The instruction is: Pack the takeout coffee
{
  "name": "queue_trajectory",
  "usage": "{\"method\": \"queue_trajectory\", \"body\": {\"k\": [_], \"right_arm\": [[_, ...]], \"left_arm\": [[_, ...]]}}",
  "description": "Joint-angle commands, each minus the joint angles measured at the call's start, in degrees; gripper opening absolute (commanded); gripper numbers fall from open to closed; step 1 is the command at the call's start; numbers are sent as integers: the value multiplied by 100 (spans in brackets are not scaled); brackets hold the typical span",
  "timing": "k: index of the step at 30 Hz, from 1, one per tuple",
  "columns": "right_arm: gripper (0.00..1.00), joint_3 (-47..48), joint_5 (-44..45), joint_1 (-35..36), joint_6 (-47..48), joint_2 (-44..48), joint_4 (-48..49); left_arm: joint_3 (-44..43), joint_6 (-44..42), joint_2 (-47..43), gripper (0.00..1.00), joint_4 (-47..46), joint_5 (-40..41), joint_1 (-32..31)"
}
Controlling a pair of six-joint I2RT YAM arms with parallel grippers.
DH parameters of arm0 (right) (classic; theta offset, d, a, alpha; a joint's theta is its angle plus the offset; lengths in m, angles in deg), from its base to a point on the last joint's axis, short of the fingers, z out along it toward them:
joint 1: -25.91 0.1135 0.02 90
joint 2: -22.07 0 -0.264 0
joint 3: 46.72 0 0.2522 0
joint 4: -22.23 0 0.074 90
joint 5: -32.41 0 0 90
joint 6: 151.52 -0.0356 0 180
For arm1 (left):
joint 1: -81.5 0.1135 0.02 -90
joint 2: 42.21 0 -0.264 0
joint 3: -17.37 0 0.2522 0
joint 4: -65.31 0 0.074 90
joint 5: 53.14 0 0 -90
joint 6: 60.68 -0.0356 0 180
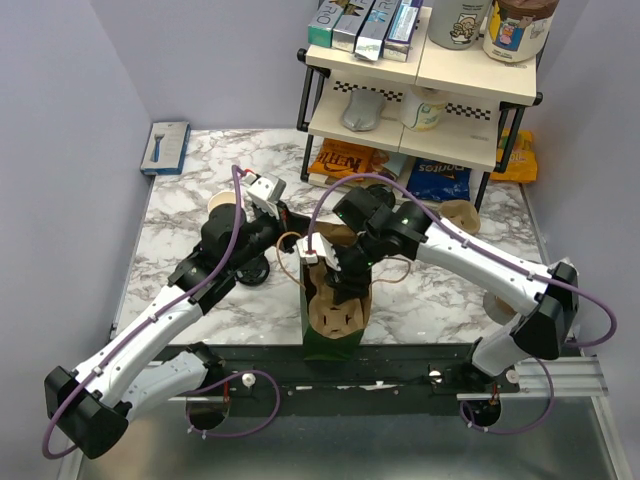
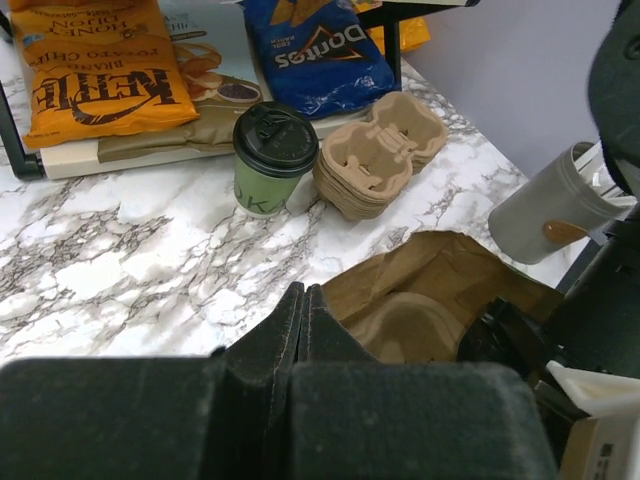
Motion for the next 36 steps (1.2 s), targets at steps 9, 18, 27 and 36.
{"method": "queue_trajectory", "body": {"k": [9,18,27,36], "right_arm": [[31,-996,378,-21,4,775,1545],[33,-1041,194,-65,-75,723,1634],[44,-1077,96,-82,-49,828,1590],[68,-1015,289,-82,-84,969,1546]], "left_arm": [[88,84,-77,0,-354,134,4],[97,119,-85,0,-398,117,4],[123,119,-112,0,-389,116,-5],[115,102,-121,0,-345,73,4]]}}
